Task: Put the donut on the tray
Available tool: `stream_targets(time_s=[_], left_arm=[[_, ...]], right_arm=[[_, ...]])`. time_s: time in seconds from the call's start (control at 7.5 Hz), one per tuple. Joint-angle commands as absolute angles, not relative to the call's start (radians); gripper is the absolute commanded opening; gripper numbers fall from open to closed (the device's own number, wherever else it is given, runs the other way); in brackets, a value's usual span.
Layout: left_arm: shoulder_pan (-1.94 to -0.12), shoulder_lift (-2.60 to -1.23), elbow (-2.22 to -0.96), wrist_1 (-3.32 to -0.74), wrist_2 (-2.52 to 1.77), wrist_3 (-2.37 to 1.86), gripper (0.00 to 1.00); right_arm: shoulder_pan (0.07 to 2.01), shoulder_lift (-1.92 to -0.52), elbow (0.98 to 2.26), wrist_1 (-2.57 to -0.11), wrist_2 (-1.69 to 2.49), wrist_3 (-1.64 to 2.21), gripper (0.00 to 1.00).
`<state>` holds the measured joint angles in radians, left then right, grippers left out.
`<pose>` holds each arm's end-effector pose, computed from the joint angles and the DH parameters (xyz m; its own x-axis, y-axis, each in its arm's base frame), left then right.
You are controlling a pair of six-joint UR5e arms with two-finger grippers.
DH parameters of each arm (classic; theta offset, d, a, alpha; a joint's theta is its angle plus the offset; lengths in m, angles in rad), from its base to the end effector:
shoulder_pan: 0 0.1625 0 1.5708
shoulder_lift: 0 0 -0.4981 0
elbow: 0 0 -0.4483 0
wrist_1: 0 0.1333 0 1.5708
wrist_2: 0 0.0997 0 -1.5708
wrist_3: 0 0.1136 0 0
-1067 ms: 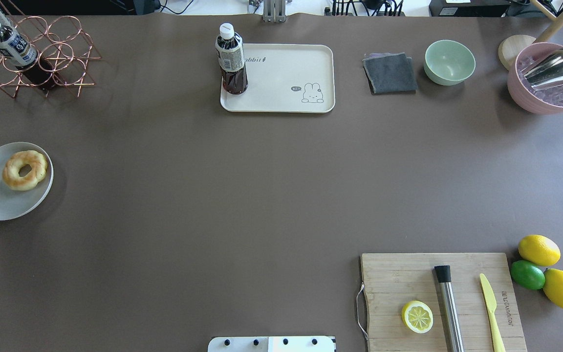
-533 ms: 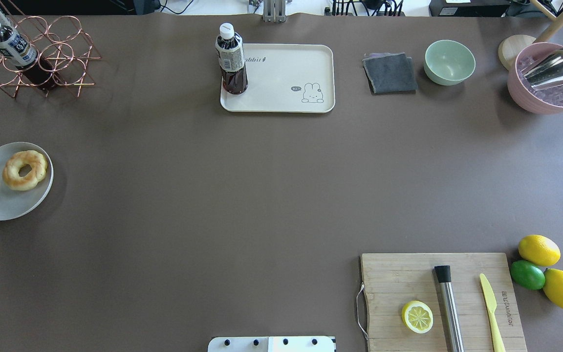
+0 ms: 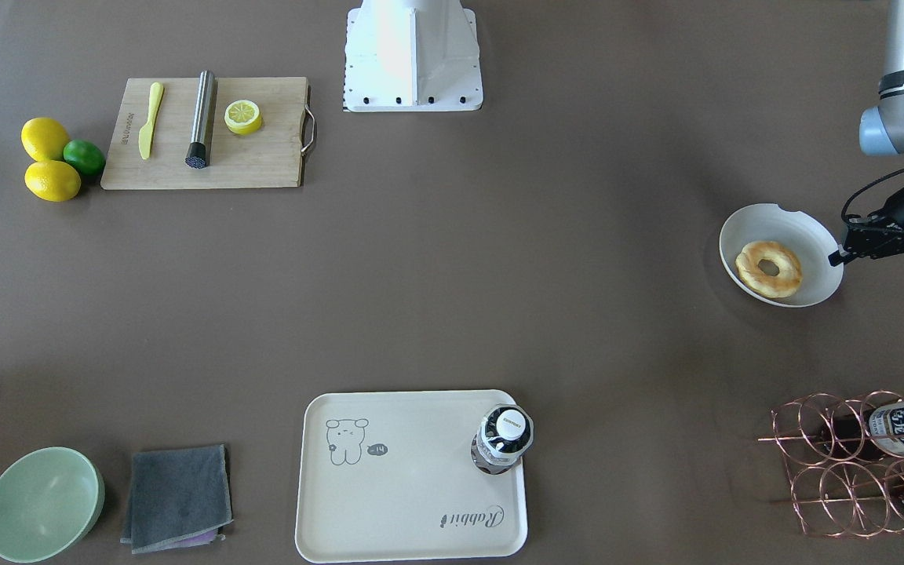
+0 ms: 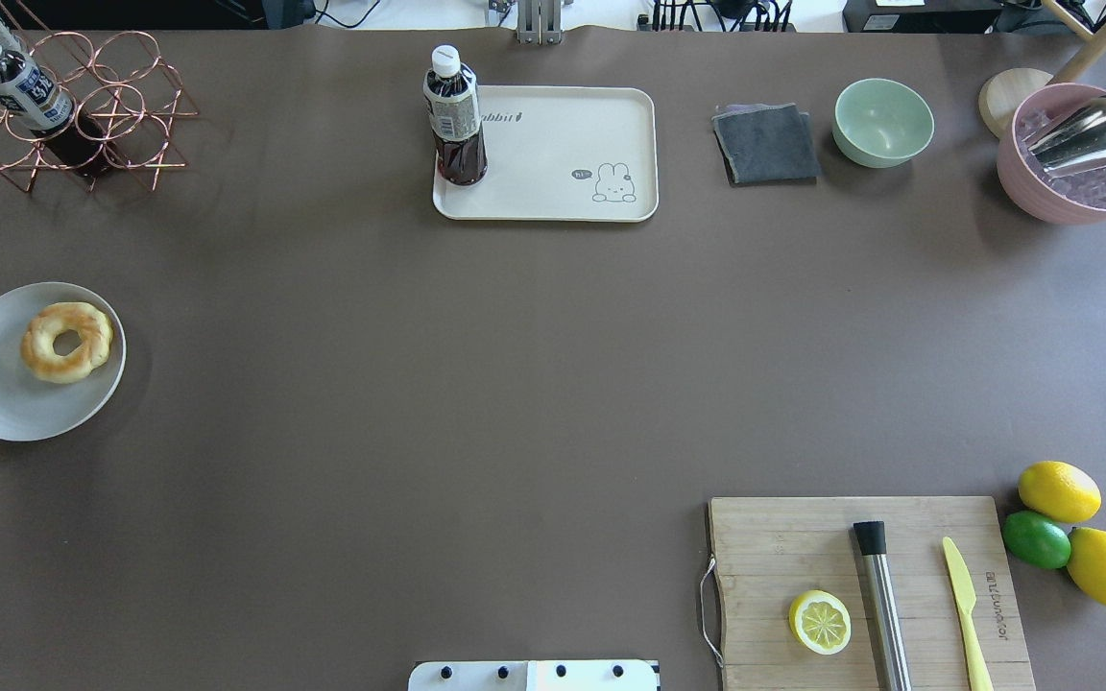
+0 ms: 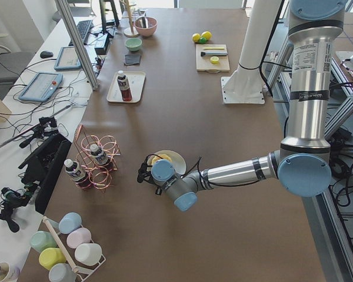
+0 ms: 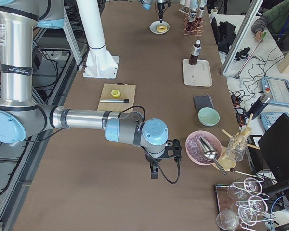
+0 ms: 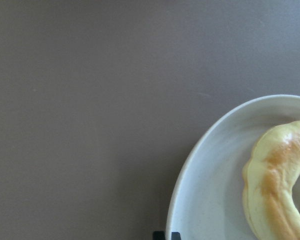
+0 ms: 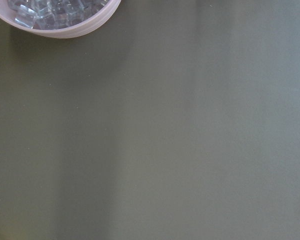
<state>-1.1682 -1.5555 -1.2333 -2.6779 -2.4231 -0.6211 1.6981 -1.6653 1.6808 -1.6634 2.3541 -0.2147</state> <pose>0.1664 -0.5127 0.8017 0.4944 0.2053 -0.8446 0.0027 0.9713 0.2377 0.1155 -0.4837 0.7394 0.7069 -0.0701 0.7038 0.0246 0.9969 0.0746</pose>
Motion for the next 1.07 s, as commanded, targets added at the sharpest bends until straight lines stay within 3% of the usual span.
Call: stream_targets(time_s=[0.0,0.4,0.8,0.93], left_arm=[[-1.175,-1.562,-1.346,-2.671,-2.468,-0.795,0.0],[-1.152,-1.578,-1.497,-2.637,-2.459,-1.012,0.0],[-1.053,-1.598,-1.798,-2.244,-2.346,-1.015,0.0],[-1.014,-1.665,-1.875,-2.092,-2.297,-1.022,0.0]], right_arm=[[1.698,-1.655,1.683,-1.661,2.387,-0.215,1.0],[1.671,-1.651,1.779,-1.666,2.407,-0.21,1.0],[1.606,-1.638,1.813,-1.661,2.444,-0.088,1.0],[1.547,-1.622,1.863,-1.661,2.442,0.064,1.0]])
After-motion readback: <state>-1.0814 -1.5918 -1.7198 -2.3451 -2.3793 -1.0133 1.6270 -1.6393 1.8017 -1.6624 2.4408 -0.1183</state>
